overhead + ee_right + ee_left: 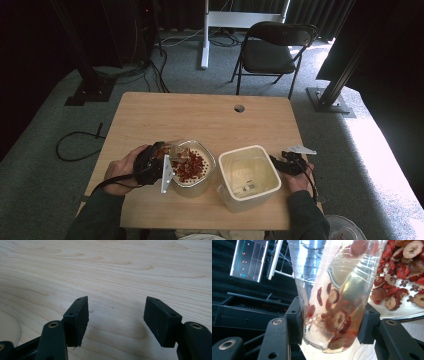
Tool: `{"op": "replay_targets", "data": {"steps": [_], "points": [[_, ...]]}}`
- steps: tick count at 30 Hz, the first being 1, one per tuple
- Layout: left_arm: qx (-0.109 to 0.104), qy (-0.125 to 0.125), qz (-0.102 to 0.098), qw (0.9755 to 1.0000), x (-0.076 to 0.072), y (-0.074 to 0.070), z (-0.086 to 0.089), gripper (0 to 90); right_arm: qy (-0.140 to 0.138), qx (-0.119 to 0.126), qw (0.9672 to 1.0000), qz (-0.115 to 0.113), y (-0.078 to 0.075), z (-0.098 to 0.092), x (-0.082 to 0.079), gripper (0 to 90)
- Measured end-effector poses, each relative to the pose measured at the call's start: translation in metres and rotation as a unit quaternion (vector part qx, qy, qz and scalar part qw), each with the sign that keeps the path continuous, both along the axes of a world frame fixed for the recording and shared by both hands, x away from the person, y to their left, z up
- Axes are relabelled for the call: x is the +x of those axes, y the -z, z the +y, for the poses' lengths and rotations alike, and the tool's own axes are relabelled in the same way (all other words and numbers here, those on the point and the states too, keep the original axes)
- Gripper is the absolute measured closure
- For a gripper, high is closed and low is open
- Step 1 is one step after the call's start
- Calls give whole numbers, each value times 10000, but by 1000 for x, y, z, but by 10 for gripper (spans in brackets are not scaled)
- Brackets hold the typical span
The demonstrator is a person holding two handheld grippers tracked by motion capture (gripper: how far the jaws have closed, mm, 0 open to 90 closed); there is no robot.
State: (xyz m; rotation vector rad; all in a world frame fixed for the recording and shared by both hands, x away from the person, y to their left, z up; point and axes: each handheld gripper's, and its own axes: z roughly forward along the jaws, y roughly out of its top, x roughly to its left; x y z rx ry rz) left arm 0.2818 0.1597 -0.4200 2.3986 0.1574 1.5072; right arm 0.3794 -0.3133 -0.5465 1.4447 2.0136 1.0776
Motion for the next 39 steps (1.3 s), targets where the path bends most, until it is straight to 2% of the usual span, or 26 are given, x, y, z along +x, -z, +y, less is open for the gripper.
{"op": "replay_targets", "data": {"steps": [2,11,13,21,22,23,24,27,35,38,39], "points": [[101,-15,-26,9999,0,0,-1,504,-2,0,10000,-1,0,0,0,361],[303,-19,-119,9995,1,-1,-2,503,5,4,10000,0,0,0,0,362],[415,25,-149,9990,0,-1,-5,503,4,3,10000,1,0,0,0,362],[620,145,-268,9976,-1,-4,-11,503,5,16,10000,2,0,0,0,362],[711,82,-294,9970,0,-4,-9,503,4,22,10000,3,0,-1,0,362],[711,82,-294,9970,0,-4,-9,502,4,22,10000,3,0,-1,0,362],[836,-29,-338,9959,1,-3,-5,503,2,28,10000,-1,0,-1,0,362],[933,-128,-370,9949,3,-1,0,502,1,25,10000,-7,0,-1,0,362],[1083,132,-522,9927,1,-7,-15,501,8,22,10000,-13,0,-1,0,362],[1137,118,-539,9920,1,-6,-15,500,3,39,10000,-17,0,-1,0,362],[1251,38,-542,9907,2,-4,-13,500,1,40,10000,-18,0,-1,0,362]]}}
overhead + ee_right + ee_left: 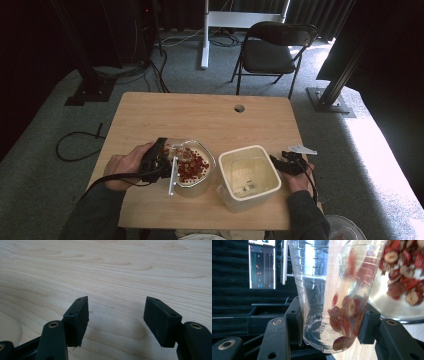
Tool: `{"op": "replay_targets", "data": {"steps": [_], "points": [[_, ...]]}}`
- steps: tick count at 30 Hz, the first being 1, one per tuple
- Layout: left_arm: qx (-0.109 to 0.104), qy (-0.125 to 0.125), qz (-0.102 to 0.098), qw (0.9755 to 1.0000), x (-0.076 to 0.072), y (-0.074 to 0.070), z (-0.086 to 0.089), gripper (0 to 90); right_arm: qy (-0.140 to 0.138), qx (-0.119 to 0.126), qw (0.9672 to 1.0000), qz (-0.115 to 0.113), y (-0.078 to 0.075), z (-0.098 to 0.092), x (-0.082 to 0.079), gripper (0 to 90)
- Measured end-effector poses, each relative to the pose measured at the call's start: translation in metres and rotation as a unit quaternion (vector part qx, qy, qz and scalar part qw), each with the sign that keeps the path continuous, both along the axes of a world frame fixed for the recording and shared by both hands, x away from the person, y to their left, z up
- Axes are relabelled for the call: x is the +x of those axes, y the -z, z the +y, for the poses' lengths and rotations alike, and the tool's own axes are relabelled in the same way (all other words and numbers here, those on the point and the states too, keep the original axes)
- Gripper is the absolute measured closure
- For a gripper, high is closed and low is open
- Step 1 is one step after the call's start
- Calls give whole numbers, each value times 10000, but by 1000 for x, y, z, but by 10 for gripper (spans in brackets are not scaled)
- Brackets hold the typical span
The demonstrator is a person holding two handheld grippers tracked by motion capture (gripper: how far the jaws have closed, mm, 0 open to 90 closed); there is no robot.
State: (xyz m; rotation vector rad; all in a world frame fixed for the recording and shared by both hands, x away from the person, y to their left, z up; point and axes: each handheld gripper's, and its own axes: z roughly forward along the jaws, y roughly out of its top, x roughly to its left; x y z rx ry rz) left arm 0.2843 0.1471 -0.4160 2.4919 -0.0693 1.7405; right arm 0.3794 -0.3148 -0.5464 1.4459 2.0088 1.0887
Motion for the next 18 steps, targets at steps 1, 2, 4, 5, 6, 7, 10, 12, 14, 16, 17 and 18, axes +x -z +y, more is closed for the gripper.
{"op": "replay_targets", "data": {"steps": [1,2,4,5,6,7,10,12,14,16,17,18], "points": [[8,-33,6,10000,0,1,2,500,0,1,10000,1,0,0,0,362],[32,-57,4,10000,1,2,4,499,1,0,10000,-2,0,0,0,362],[52,-105,-13,9999,1,1,6,500,0,2,10000,-4,0,0,0,362],[52,-105,-13,9999,1,1,6,499,-2,-5,10000,-5,0,0,0,362],[59,-94,-21,9999,1,1,5,499,-2,-5,10000,-5,0,0,0,362],[105,-50,-67,9999,1,-1,2,499,-1,-6,10000,-8,0,0,0,362],[174,75,-141,9997,0,-5,-6,498,3,-7,10000,-6,0,0,0,362],[205,122,-161,9996,-1,-5,-9,498,2,-7,10000,-6,0,0,0,363],[325,208,-196,9991,-2,-6,-14,496,3,1,10000,-8,0,0,0,363],[410,161,-189,9988,-2,-4,-12,496,6,17,10000,-5,0,-1,0,363],[410,161,-189,9988,-2,-4,-12,496,6,17,10000,-5,0,-1,0,363],[442,121,-183,9988,-1,-3,-10,496,5,23,10000,-4,0,-1,0,363]]}}
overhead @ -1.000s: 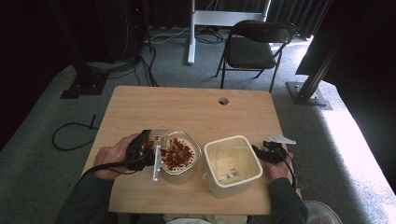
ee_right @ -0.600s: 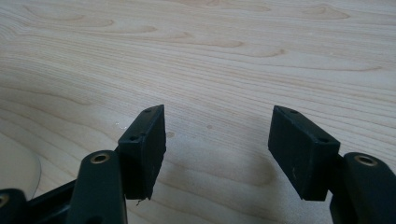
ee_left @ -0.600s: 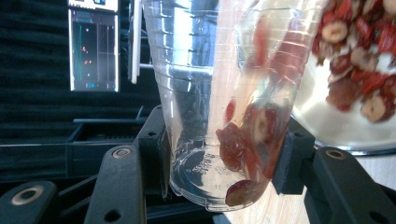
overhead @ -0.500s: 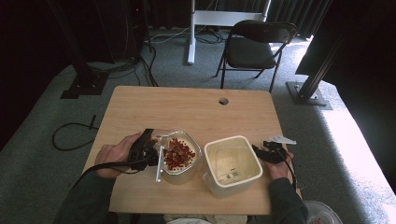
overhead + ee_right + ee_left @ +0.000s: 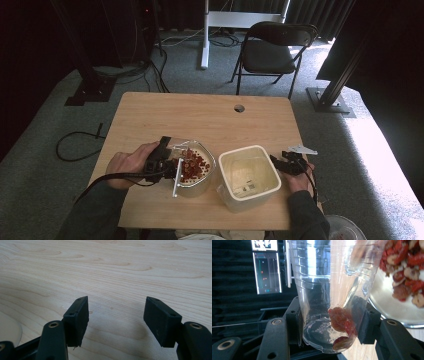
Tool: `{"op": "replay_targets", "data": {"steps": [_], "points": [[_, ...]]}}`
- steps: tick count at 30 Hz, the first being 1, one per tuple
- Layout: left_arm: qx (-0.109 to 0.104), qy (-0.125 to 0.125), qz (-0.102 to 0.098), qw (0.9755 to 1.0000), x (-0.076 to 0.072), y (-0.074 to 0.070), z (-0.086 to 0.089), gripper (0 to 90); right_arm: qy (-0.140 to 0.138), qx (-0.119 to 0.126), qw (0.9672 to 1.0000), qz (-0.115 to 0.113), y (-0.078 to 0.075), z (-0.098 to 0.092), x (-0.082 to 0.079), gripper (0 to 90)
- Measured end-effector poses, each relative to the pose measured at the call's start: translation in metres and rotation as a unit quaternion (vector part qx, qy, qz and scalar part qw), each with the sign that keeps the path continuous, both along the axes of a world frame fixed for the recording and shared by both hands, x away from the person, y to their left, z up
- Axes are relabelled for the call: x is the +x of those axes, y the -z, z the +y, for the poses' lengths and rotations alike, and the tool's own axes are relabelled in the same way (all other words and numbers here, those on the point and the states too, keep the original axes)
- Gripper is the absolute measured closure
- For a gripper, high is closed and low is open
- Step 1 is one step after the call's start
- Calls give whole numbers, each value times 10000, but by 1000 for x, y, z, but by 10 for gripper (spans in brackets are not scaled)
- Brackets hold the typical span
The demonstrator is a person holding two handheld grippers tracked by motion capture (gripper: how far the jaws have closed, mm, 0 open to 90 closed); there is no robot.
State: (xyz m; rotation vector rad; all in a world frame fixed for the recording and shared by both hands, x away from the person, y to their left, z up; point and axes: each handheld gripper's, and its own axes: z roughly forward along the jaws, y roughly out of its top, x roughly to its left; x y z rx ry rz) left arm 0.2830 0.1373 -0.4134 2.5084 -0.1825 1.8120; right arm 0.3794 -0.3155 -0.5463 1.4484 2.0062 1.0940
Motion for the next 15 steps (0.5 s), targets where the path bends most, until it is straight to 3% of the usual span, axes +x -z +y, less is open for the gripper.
{"op": "replay_targets", "data": {"steps": [3,6,11,15], "points": [[115,-178,-20,9998,3,3,10,495,-8,-6,10000,-7,0,0,0,363],[58,-196,-32,9998,3,2,10,495,-9,-12,10000,-10,0,0,0,363],[173,105,-114,9997,-2,0,-8,494,-8,-17,10000,-8,0,1,0,363],[248,-115,-120,9996,2,3,3,494,-2,14,10000,-2,0,0,0,363]]}}
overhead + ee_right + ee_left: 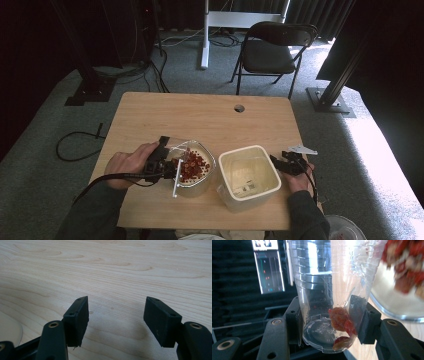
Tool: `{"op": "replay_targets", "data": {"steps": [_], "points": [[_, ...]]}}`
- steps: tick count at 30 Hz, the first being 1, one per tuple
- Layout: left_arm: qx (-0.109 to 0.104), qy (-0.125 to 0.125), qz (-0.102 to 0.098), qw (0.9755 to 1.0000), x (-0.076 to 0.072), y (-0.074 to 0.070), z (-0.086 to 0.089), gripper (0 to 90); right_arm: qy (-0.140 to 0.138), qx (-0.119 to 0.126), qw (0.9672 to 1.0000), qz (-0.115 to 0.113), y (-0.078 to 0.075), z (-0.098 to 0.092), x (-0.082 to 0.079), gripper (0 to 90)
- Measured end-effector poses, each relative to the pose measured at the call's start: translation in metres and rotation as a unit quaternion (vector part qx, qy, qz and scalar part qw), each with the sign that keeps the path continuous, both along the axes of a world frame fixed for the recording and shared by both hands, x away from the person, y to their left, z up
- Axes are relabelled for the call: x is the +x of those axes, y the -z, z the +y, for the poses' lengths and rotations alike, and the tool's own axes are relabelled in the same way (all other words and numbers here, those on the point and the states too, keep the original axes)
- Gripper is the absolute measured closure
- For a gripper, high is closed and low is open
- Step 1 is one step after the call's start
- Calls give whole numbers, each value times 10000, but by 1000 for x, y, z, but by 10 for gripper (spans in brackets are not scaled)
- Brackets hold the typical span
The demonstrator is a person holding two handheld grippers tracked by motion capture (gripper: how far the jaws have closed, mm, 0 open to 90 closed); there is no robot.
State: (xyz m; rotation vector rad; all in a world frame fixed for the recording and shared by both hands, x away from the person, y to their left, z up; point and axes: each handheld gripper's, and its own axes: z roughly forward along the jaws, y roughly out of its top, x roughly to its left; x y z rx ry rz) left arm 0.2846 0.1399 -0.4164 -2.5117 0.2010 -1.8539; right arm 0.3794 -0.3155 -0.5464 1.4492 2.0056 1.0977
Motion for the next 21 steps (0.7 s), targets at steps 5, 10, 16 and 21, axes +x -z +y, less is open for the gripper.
{"op": "replay_targets", "data": {"steps": [5,10,16,21], "points": [[25,52,-19,10000,-2,0,-2,494,-10,-27,10000,-3,0,1,0,363],[-17,-50,51,10000,2,1,5,494,6,-7,10000,7,0,0,0,363],[-84,-19,45,10000,0,0,5,494,5,-29,10000,10,0,0,0,363],[-136,-35,38,9999,2,0,6,494,5,-18,10000,19,0,0,1,363]]}}
